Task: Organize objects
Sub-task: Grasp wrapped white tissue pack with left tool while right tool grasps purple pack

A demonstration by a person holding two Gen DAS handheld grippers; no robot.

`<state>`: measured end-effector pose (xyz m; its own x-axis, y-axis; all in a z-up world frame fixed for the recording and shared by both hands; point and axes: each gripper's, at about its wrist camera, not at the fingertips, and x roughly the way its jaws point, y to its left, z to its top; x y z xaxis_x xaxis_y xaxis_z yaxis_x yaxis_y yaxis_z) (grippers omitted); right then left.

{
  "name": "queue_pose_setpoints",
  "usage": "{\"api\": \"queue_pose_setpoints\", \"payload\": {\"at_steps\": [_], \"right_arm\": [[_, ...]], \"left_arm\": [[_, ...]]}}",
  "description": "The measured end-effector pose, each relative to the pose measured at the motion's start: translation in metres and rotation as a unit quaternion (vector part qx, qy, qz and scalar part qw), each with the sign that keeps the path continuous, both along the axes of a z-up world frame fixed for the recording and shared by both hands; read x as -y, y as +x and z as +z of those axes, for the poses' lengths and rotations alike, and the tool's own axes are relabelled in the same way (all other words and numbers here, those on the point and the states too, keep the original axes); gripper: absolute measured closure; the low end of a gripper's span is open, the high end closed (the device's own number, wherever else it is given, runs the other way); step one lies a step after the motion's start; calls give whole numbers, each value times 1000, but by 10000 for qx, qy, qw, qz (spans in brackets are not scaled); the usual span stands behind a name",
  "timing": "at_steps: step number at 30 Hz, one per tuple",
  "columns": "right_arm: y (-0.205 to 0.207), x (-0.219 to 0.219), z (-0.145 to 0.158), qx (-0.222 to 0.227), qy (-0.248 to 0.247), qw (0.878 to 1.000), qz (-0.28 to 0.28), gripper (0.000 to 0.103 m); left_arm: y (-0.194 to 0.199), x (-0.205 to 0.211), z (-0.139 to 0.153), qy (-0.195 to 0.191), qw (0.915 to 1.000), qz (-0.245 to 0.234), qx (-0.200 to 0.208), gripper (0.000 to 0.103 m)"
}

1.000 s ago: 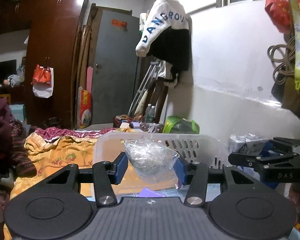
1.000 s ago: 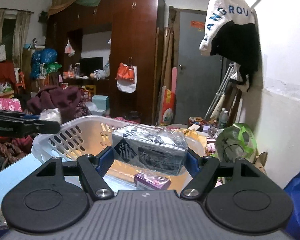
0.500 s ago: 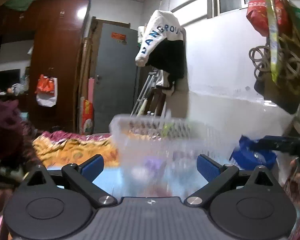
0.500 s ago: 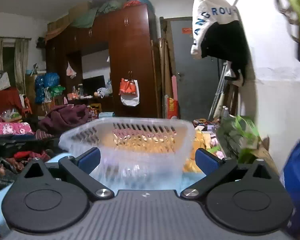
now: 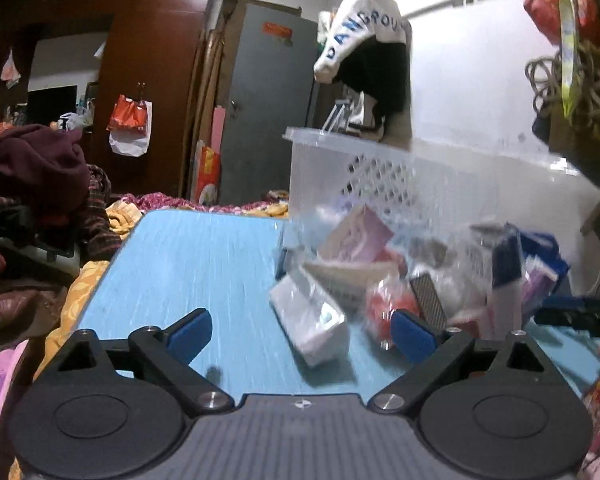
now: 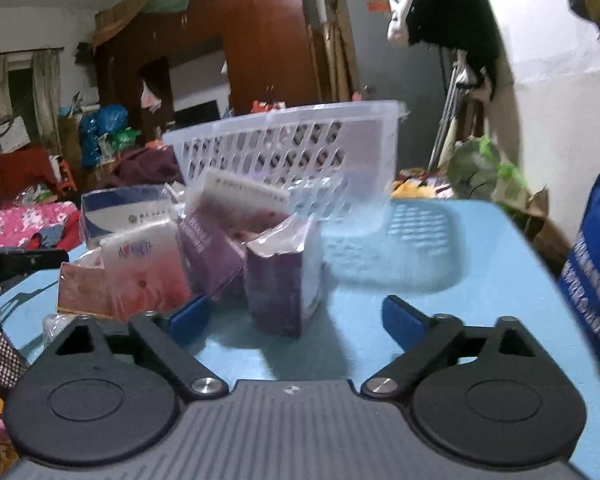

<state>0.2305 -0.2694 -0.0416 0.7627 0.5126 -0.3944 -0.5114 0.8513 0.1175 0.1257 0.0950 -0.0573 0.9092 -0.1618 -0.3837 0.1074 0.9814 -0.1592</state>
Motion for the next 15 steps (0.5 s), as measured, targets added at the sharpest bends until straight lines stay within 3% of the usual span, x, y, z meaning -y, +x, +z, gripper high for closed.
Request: {"api": "queue_pose_setpoints", "payload": {"at_steps": [3,8,10,11,15], "right_arm": [[2,-9,-3,-54,-167,9998,-25,23],[-5,-19,-7,53,-247,9997,36,32],[-5,-24,-8,108,-326,9994,29,46],[-4,-24,-9,123,-355,9993,-21,61],[-4,-18,-11,142,-237,9995,-127,62]], "left_arm": [[-2,5,-8,159,9997,-116,-133,7],[-2,12,-8,270,9992,-215,-213,7],[0,18,-7,421,9986,-196,-234,7],[2,20,-7,466,9984,-195,-259,7],[7,30,-8,672,9968,-222,-365,18]]}}
